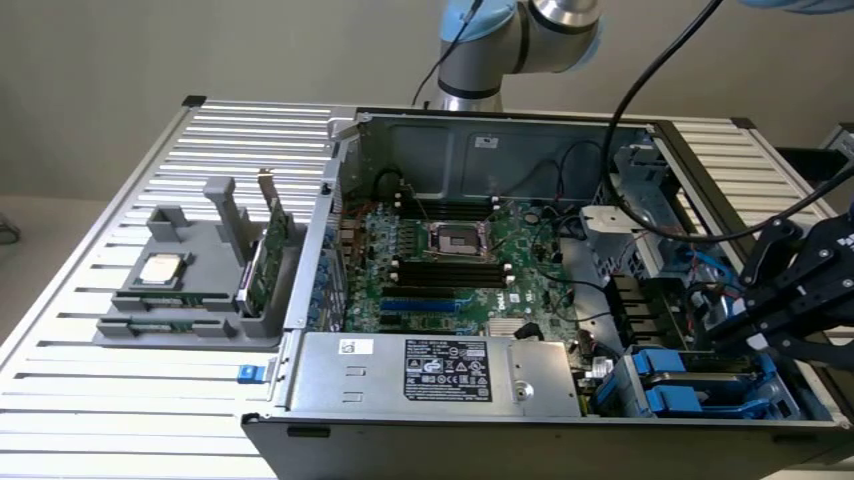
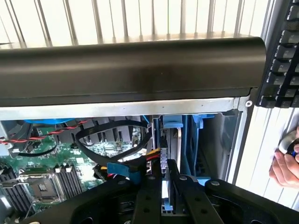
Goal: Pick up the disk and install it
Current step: 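Insert the first disk wire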
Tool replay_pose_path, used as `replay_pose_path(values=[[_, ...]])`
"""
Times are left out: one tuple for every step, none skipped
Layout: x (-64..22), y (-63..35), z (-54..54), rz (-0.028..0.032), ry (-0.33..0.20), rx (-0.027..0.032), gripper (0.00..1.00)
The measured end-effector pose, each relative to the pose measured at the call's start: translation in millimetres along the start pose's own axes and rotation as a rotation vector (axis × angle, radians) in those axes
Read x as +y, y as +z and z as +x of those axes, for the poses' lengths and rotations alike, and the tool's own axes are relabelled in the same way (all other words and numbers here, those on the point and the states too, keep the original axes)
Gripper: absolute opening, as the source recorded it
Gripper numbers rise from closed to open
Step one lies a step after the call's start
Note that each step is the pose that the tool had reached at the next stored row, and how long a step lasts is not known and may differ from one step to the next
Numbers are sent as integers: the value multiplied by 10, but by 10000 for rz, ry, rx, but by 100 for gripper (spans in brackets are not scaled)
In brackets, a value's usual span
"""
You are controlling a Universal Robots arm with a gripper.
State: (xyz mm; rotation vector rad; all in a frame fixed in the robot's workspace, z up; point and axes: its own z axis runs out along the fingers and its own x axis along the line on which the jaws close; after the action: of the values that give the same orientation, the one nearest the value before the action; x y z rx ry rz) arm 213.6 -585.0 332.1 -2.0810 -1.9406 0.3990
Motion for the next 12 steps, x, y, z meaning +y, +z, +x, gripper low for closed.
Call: replay_pose_path(values=[[1,2,0,85,40,0,17],[1,3,0,168,86,-2,17],[2,5,1,221,134,-4,17],[4,6,1,246,181,-10,17],[8,8,1,266,229,-18,17],[13,11,1,277,270,-27,17],[22,13,1,286,305,-37,17],[31,15,2,293,339,-49,17],[43,17,3,298,368,-58,17],[55,19,4,305,394,-68,17],[65,21,4,315,429,-82,17],[72,23,5,333,465,-97,17]])
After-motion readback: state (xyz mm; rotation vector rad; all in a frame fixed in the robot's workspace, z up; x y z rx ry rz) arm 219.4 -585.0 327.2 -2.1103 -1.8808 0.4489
